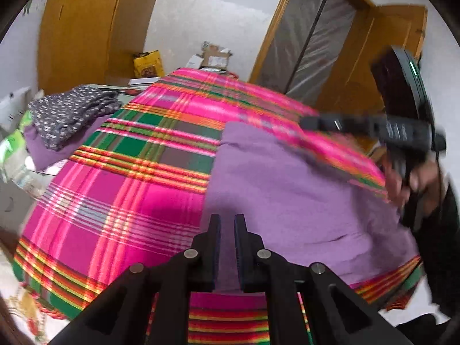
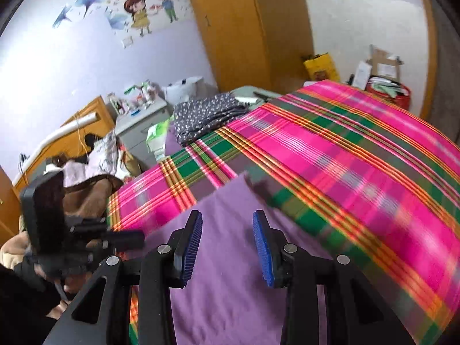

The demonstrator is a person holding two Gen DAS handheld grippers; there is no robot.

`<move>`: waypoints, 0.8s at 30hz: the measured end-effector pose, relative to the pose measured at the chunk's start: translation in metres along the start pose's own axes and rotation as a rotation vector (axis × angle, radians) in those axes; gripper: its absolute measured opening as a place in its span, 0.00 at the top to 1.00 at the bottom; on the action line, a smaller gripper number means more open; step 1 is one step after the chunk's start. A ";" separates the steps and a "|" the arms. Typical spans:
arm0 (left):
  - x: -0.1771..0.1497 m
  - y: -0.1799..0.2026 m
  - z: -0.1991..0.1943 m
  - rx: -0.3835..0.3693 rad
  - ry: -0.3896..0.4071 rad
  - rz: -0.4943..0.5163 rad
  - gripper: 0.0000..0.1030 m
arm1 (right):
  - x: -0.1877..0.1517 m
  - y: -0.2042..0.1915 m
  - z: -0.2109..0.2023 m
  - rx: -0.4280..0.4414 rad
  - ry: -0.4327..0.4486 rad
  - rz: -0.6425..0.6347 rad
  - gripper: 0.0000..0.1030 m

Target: Fold clothes

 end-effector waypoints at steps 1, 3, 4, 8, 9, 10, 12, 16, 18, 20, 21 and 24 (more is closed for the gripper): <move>-0.004 -0.003 0.003 0.010 -0.011 0.000 0.91 | 0.003 0.002 0.010 0.009 -0.019 0.009 0.63; -0.008 -0.006 0.005 0.005 -0.021 -0.015 0.91 | 0.004 0.008 0.031 0.019 -0.056 0.045 0.63; -0.009 -0.008 0.006 -0.002 -0.023 -0.023 0.91 | 0.005 0.012 0.041 0.024 -0.075 0.065 0.63; -0.011 -0.011 0.005 -0.023 -0.036 -0.037 0.90 | -0.006 0.015 0.075 0.057 -0.178 0.114 0.63; -0.012 -0.011 0.005 -0.032 -0.040 -0.042 0.89 | -0.007 0.014 0.078 0.073 -0.188 0.125 0.66; -0.013 -0.011 0.004 -0.041 -0.045 -0.048 0.86 | -0.007 0.013 0.081 0.093 -0.194 0.138 0.73; -0.015 -0.012 0.003 -0.066 -0.048 -0.065 0.82 | -0.006 0.014 0.082 0.089 -0.189 0.146 0.92; -0.016 -0.013 0.003 -0.056 -0.039 -0.034 0.93 | -0.007 0.021 0.085 0.068 -0.181 0.157 0.94; -0.017 -0.013 0.004 -0.041 -0.035 -0.008 0.94 | -0.005 0.029 0.086 0.052 -0.169 0.186 0.94; -0.017 -0.015 0.004 -0.049 -0.028 -0.022 0.94 | -0.004 0.037 0.089 0.043 -0.165 0.210 0.94; -0.017 -0.016 0.004 -0.055 -0.024 -0.030 0.94 | -0.005 0.039 0.092 0.042 -0.170 0.219 0.94; -0.017 -0.018 0.002 -0.071 -0.020 -0.057 0.94 | -0.006 0.043 0.094 0.053 -0.166 0.266 0.92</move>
Point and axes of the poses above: each gripper's, at about its wrist camera, not at the fingertips, and z roughly the way its jaws point, y to its right, x to its top, the point moved 10 cm from there along z, roughly the way its jaws point, and after that the axes turned 10 degrees about y, right-handed, at the moved point
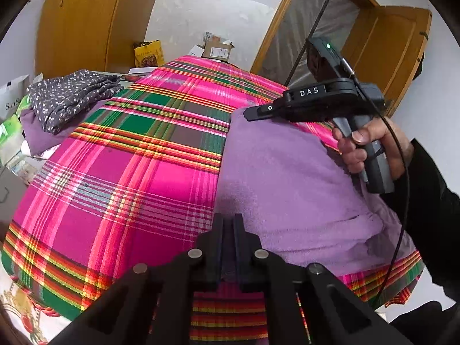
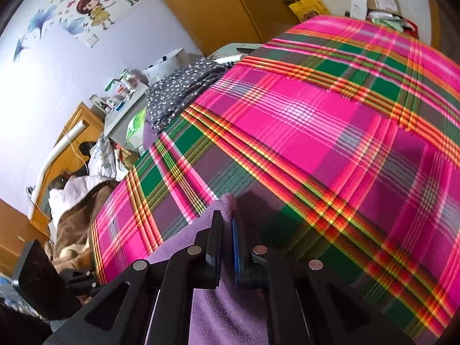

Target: Fold clothes

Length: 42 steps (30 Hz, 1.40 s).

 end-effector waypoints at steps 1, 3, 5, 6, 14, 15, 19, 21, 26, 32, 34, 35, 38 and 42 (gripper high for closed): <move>0.000 -0.001 -0.001 -0.004 -0.001 -0.011 0.94 | 0.000 0.000 -0.003 0.009 0.001 0.013 0.90; 0.002 -0.004 -0.006 -0.001 0.000 -0.029 0.94 | 0.004 -0.002 -0.024 -0.002 0.054 -0.002 0.86; 0.007 -0.008 -0.013 0.018 0.018 -0.028 0.94 | 0.006 -0.005 -0.055 -0.012 0.124 -0.024 0.85; 0.009 -0.010 -0.016 0.024 0.026 -0.029 0.94 | 0.006 -0.006 -0.075 -0.014 0.167 -0.036 0.84; 0.016 0.047 -0.010 -0.098 0.028 0.037 0.94 | -0.051 0.010 -0.130 -0.119 0.228 -0.068 0.82; 0.013 0.057 -0.006 -0.121 0.017 0.053 0.94 | -0.057 0.013 -0.129 -0.123 0.218 -0.066 0.82; -0.008 0.087 0.011 -0.169 -0.048 0.115 0.94 | -0.078 0.037 -0.114 -0.189 0.149 -0.051 0.87; -0.016 0.090 0.012 -0.168 -0.067 0.123 0.94 | -0.079 0.046 -0.117 -0.192 0.160 -0.006 0.89; -0.015 0.093 0.003 -0.175 -0.051 0.123 0.94 | -0.077 0.030 -0.155 -0.204 0.279 -0.036 0.83; -0.021 0.089 0.003 -0.178 -0.071 0.126 0.94 | -0.127 -0.019 -0.157 -0.105 0.255 -0.096 0.82; -0.027 0.082 0.002 -0.188 -0.078 0.098 0.94 | -0.151 -0.028 -0.146 -0.100 0.211 -0.132 0.83; -0.029 0.079 0.000 -0.198 -0.077 0.082 0.94 | -0.163 -0.029 -0.140 -0.110 0.194 -0.148 0.82; -0.033 0.075 -0.008 -0.197 -0.076 0.068 0.94 | -0.170 -0.031 -0.142 -0.121 0.224 -0.171 0.82; -0.021 0.068 -0.021 -0.152 -0.028 0.089 0.94 | -0.163 -0.035 -0.148 -0.106 0.244 -0.143 0.81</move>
Point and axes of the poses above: each gripper's, at about its wrist camera, not at the fingertips, and z roughly the way its jaws point, y to its right, x to its top, the point moved 10 cm from there along z, roughly the way its jaws point, and after that the axes turned 10 degrees about y, right-handed, at the moved point
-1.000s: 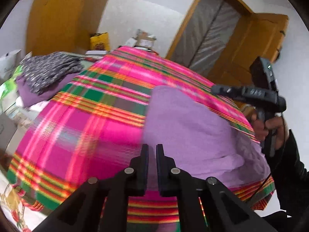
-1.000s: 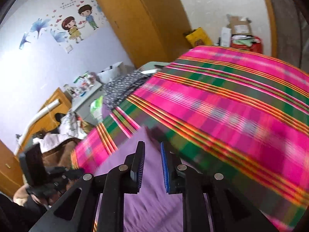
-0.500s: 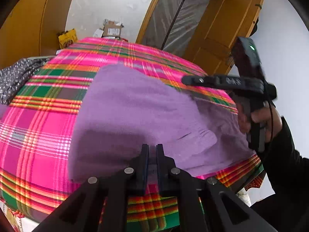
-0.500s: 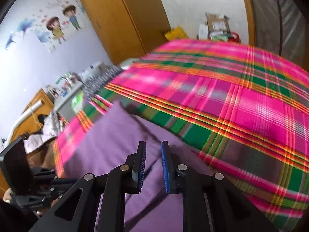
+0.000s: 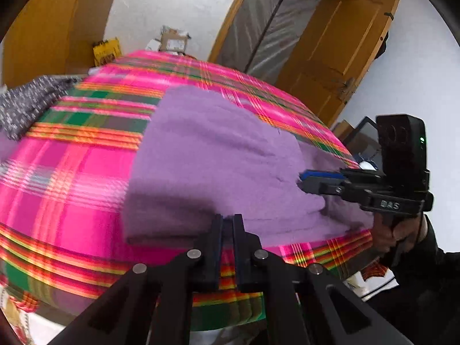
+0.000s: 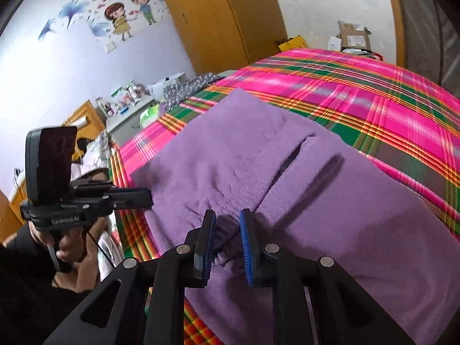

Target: Fold clothes

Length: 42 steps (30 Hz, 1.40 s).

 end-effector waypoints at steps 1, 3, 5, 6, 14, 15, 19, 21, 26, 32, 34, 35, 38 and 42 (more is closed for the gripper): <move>0.003 -0.005 -0.002 0.015 0.016 -0.005 0.94 | 0.001 -0.002 -0.002 0.008 0.007 -0.007 0.81; 0.006 -0.017 -0.002 0.048 0.026 -0.020 0.94 | -0.003 -0.004 -0.002 0.014 0.000 -0.017 0.81; -0.002 -0.030 0.001 0.072 -0.005 -0.039 0.94 | -0.011 -0.004 0.002 0.008 -0.027 -0.026 0.81; -0.005 -0.034 0.002 0.072 -0.012 -0.049 0.94 | -0.011 -0.004 0.001 0.009 -0.027 -0.022 0.81; 0.017 -0.025 0.003 0.055 0.020 -0.019 0.94 | 0.015 0.000 -0.010 0.002 0.040 0.011 0.81; 0.026 -0.022 0.005 0.051 0.031 -0.012 0.94 | 0.016 -0.001 -0.008 0.003 0.040 0.010 0.81; 0.062 -0.007 0.026 0.029 0.040 0.020 0.92 | 0.008 -0.003 0.004 -0.001 0.005 0.021 0.81; 0.074 0.000 0.043 0.037 0.013 0.047 0.92 | 0.003 -0.002 0.007 0.001 -0.002 0.039 0.81; 0.078 0.011 0.104 0.051 -0.113 0.094 0.92 | 0.008 0.014 -0.003 -0.033 0.037 0.097 0.81; 0.071 -0.002 0.140 0.045 -0.223 0.019 0.91 | 0.004 0.026 -0.005 -0.064 0.032 0.129 0.81; 0.078 -0.001 0.130 0.040 -0.201 0.015 0.91 | 0.005 0.028 -0.008 -0.069 0.039 0.135 0.81; 0.081 -0.001 0.123 0.042 -0.182 0.022 0.91 | 0.008 0.030 -0.010 -0.072 0.047 0.137 0.81; 0.089 -0.014 0.107 0.069 -0.135 0.011 0.91 | 0.021 0.034 -0.014 -0.086 0.076 0.149 0.81; 0.093 -0.038 0.090 0.108 -0.090 -0.023 0.91 | 0.035 0.042 -0.010 -0.118 0.091 0.167 0.81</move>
Point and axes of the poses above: each gripper's, at about its wrist camera, not at the fingertips, and z roughly the way its jaws point, y to its right, x to its top, the point moved 10 cm from there along z, roughly the way its jaws point, and after that the axes turned 10 degrees about y, right-handed, at the moved point
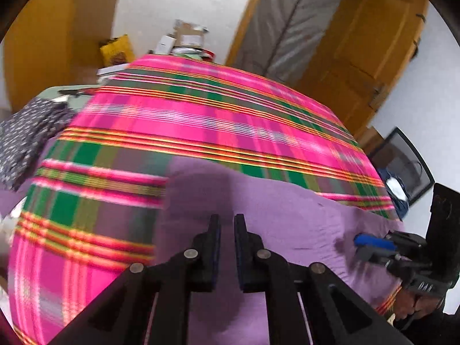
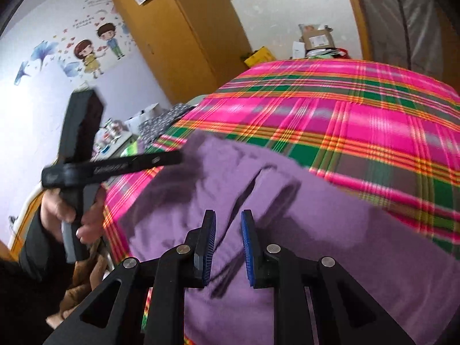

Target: Fold clothes

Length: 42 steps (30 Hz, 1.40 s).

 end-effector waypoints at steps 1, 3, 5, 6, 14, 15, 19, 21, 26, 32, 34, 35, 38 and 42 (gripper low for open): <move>0.001 -0.005 -0.002 0.009 0.003 -0.010 0.91 | 0.002 -0.001 0.003 0.000 0.000 0.002 0.81; 0.008 -0.008 -0.004 0.018 0.009 -0.017 0.91 | 0.003 -0.003 0.008 0.003 -0.005 0.001 0.81; 0.014 -0.001 -0.002 0.001 0.006 0.009 0.89 | 0.001 -0.004 0.013 0.001 -0.013 0.002 0.81; 0.016 0.004 0.003 -0.008 -0.005 0.021 0.89 | 0.000 -0.004 0.015 -0.001 -0.017 0.006 0.81; 0.012 0.015 0.059 -0.021 -0.128 0.040 0.89 | 0.000 0.010 0.018 -0.037 -0.025 0.049 0.81; 0.014 0.015 0.056 -0.025 -0.128 0.032 0.89 | 0.000 0.012 0.018 -0.042 -0.026 0.052 0.81; 0.021 0.010 0.043 -0.032 -0.108 0.017 0.88 | 0.002 0.013 0.019 -0.045 -0.024 0.061 0.81; 0.026 0.004 0.038 -0.021 -0.089 0.019 0.88 | 0.005 0.011 0.019 -0.041 -0.017 0.058 0.81; 0.022 -0.019 0.055 0.004 -0.129 -0.029 0.88 | 0.009 0.010 0.029 -0.051 -0.024 0.052 0.81; 0.027 -0.020 0.039 -0.030 -0.087 -0.069 0.88 | 0.001 0.022 0.034 -0.062 -0.052 0.092 0.81; 0.025 -0.019 0.023 -0.027 -0.051 -0.056 0.88 | 0.003 0.019 0.025 -0.054 -0.032 0.073 0.81; 0.021 -0.019 0.014 -0.029 -0.037 -0.053 0.88 | 0.002 0.015 0.020 -0.043 -0.027 0.059 0.81; 0.000 -0.019 -0.015 -0.049 -0.008 -0.053 0.88 | -0.007 0.001 0.006 0.010 -0.022 0.003 0.81; -0.040 -0.021 -0.036 -0.044 -0.008 -0.061 0.88 | -0.030 -0.022 0.000 0.074 -0.056 -0.080 0.81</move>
Point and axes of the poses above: each gripper's, at about its wrist camera, not at the fingertips, and z roughly the way its jaws point, y to its right, x to its top, the point moved 10 cm from there along z, roughly the way its jaws point, and after that the axes turned 10 degrees about y, right-handed, at the moved point
